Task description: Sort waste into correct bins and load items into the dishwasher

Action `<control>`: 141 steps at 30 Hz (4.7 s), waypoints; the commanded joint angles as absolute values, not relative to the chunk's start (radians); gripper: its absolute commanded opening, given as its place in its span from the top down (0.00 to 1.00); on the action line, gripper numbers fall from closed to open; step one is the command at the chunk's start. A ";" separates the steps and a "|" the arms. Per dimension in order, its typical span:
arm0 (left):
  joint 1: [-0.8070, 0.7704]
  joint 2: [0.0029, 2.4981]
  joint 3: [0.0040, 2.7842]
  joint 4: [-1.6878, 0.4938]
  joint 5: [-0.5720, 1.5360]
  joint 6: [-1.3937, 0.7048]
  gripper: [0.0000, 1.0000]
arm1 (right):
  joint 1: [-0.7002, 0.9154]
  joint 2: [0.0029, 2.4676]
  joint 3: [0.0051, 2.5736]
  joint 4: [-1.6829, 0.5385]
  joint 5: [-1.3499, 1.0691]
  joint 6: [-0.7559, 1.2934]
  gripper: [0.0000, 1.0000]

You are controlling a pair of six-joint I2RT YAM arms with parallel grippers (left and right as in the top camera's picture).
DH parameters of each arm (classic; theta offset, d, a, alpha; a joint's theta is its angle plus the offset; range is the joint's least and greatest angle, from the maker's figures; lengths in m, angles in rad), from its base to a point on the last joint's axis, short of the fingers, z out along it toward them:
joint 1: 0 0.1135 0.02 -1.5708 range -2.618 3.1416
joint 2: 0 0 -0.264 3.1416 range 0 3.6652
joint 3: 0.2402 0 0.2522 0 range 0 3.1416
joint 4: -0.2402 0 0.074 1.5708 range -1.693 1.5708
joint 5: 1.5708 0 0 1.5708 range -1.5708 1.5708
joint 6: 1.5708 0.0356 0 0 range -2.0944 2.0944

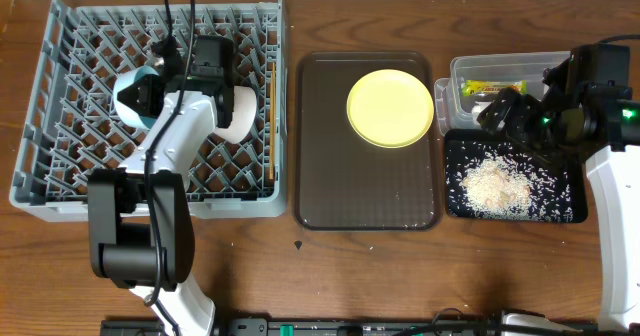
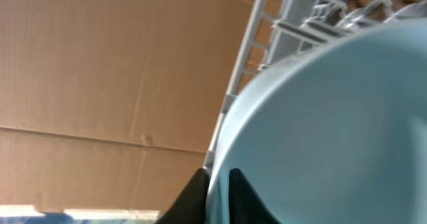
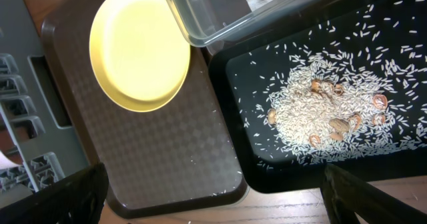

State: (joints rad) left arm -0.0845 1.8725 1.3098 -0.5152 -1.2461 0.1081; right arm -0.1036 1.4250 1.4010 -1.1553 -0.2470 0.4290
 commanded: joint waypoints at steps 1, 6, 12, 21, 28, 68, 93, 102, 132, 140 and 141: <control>-0.122 1.893 1.298 -0.514 -1.178 0.093 0.83 | -0.107 1.422 1.399 -1.156 -0.252 0.436 0.01; -0.157 1.893 1.298 -0.518 -1.103 0.088 0.75 | -0.107 1.422 1.399 -1.156 -0.252 0.436 0.01; -0.193 1.893 1.298 -0.518 -1.102 0.088 0.64 | -0.107 1.422 1.399 -1.156 -0.252 0.436 0.01; -0.273 1.848 1.298 -0.545 -0.929 0.088 0.49 | -0.107 1.422 1.399 -1.156 -0.252 0.436 0.01; -0.363 1.664 1.310 -0.614 -0.686 0.018 0.41 | -0.107 1.422 1.399 -1.156 -0.252 0.436 0.01; -0.512 1.536 1.298 -0.654 0.201 -0.351 0.41 | -0.069 1.433 1.399 -0.973 -0.442 0.325 0.14; -0.511 1.279 1.298 -0.826 0.183 -0.308 0.36 | 0.429 2.011 1.398 -0.770 0.078 1.076 0.45; -0.511 1.279 1.298 -0.826 0.183 -0.308 0.36 | 0.459 2.107 1.398 -0.822 0.063 1.076 0.91; -0.439 1.279 1.298 -0.685 0.518 -0.315 0.14 | 0.112 1.525 1.398 -0.918 -0.603 0.080 0.99; -0.439 1.280 1.298 -0.694 0.524 -0.315 0.14 | 0.113 1.490 1.398 -0.928 -0.854 -0.068 0.99; -0.439 1.280 1.298 -0.694 0.524 -0.315 0.14 | 0.112 1.490 1.398 -0.928 -0.893 -0.093 0.99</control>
State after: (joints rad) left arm -0.4450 1.2846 1.2972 -0.6926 0.4965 -0.3168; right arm 0.1143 1.5120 1.3979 -0.9264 -0.7147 0.0170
